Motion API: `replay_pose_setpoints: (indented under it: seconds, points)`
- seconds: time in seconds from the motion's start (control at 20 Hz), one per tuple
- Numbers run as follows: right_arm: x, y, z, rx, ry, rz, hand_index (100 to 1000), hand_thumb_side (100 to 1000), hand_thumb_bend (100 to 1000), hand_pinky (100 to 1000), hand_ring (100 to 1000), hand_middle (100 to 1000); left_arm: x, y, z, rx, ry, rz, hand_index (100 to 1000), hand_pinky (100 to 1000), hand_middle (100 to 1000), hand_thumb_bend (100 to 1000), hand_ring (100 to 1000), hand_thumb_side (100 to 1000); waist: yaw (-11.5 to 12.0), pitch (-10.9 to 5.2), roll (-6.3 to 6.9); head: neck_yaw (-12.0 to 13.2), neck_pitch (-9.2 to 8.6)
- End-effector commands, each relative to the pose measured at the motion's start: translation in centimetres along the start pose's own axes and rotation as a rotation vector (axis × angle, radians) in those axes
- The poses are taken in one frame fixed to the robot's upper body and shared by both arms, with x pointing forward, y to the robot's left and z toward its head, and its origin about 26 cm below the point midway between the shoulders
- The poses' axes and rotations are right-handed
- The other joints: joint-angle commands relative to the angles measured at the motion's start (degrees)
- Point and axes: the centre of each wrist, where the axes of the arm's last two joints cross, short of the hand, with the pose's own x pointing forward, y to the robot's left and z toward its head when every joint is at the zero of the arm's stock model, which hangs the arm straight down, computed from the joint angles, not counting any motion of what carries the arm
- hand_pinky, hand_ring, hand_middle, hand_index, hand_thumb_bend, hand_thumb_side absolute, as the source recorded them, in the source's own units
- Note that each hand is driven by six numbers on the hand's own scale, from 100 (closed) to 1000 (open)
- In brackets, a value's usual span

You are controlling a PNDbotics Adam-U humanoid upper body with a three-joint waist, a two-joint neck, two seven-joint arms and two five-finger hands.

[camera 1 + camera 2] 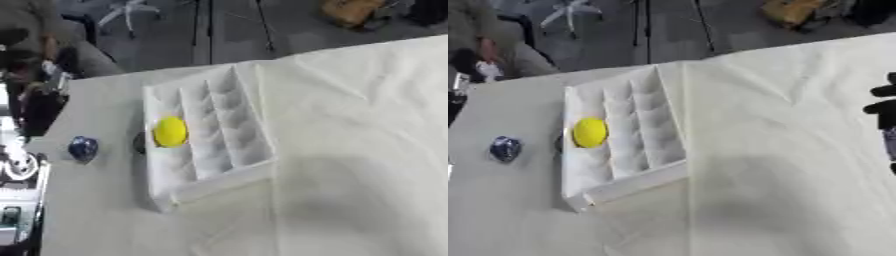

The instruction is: Pick up objects on the table and place them in the box.

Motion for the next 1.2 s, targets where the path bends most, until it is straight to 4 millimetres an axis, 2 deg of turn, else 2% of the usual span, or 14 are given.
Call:
replay_pose_setpoints:
  seconds: [0.05, 0.3, 1.2]
  points:
    - [0.7, -0.4, -0.5, -0.008, -0.032, 0.011, 876, 680, 241, 737, 636, 695, -1.0, 1.2, -0.4, 0.041, 0.003, 0.038, 794, 686, 772, 774, 685, 799, 0.1, -0.78, -0.24, -0.25, -0.34]
    - [0.7, -0.4, -0.5, -0.006, -0.033, 0.01, 876, 681, 242, 737, 636, 696, -1.8, 1.3, 0.0, 0.027, 0.02, 0.051, 799, 685, 774, 773, 683, 796, 0.28, -0.89, -0.18, -0.22, -0.42]
    - [0.7, -0.6, -0.5, -0.009, -0.034, 0.011, 876, 682, 252, 737, 637, 695, -2.0, 1.6, 0.1, 0.013, 0.025, 0.024, 800, 684, 774, 779, 672, 781, 0.05, -1.26, -0.21, -0.93, -0.94]
